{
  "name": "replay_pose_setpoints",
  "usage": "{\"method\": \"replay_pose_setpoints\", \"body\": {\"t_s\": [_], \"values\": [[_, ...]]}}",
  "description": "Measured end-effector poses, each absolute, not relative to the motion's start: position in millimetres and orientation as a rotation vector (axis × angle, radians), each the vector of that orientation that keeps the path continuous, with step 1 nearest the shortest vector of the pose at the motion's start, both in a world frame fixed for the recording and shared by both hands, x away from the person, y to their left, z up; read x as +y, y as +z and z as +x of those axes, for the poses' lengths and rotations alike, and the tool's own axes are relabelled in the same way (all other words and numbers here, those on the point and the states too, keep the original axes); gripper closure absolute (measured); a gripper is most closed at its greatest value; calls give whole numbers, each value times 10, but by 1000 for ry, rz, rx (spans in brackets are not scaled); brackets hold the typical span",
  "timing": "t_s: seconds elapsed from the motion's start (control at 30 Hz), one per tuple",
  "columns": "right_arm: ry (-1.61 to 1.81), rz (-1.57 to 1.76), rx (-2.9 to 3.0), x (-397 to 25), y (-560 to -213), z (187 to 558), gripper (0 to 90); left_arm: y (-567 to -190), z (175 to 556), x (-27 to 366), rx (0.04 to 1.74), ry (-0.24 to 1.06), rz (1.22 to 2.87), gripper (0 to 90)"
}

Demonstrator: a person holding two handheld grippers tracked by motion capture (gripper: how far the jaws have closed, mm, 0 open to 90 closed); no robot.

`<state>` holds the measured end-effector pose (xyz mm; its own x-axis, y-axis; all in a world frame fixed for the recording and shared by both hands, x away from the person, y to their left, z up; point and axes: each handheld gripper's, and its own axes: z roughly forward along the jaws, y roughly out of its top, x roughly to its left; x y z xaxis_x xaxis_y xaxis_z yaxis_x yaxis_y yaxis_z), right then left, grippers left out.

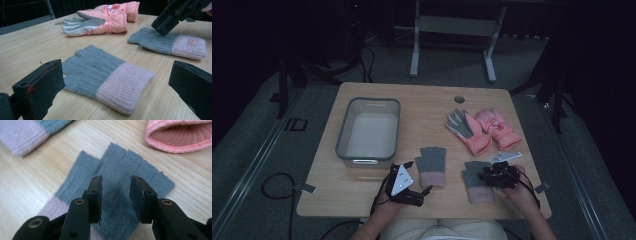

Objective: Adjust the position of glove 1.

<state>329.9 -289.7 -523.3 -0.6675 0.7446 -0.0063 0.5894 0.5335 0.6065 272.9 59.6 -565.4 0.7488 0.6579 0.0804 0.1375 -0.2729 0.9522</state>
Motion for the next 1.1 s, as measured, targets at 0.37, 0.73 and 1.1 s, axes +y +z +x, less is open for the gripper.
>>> {"method": "replay_pose_setpoints", "body": {"t_s": [0.37,0.73,1.1], "values": [[836,1133,2525,-2924,-5380,3332,560,-5656,2713,595,626,584,1803,0],[839,1173,2434,-2867,-5416,3243,807,-5655,2714,600,627,584,1804,0],[1027,1284,2294,-2911,-4903,3238,846,-5654,2719,594,630,578,1807,0]]}}
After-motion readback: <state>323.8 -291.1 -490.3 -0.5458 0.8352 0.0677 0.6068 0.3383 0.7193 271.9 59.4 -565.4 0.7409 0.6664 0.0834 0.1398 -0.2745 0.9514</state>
